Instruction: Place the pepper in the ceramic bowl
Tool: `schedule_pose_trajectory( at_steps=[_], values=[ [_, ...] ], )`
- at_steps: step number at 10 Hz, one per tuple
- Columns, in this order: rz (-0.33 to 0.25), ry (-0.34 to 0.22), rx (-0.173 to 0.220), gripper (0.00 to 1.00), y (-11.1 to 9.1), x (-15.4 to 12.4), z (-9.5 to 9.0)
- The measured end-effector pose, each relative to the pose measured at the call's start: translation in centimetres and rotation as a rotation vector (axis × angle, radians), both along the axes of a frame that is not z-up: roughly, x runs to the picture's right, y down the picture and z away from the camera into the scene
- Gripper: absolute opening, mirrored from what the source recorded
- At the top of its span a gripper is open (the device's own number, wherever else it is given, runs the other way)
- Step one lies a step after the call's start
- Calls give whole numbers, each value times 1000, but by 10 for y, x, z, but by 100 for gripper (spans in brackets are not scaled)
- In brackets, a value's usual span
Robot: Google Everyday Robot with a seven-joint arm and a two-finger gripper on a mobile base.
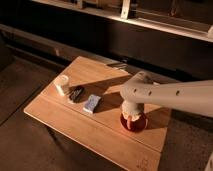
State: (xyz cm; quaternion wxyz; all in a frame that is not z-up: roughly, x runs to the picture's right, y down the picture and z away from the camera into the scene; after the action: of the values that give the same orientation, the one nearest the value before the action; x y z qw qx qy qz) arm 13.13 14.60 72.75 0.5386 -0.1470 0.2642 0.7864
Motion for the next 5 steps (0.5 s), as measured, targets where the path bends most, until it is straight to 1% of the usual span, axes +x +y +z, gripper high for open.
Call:
schedule_pose_trajectory(
  at_steps=[2,3,4,5],
  values=[
    [0,1,2,38,0,0,-1],
    [-1,1,3,40,-1,-1,-2],
    [-3,1,4,48,-1,-2,-3],
    [-5,2,7,54,-3,-2,-4]
  ],
)
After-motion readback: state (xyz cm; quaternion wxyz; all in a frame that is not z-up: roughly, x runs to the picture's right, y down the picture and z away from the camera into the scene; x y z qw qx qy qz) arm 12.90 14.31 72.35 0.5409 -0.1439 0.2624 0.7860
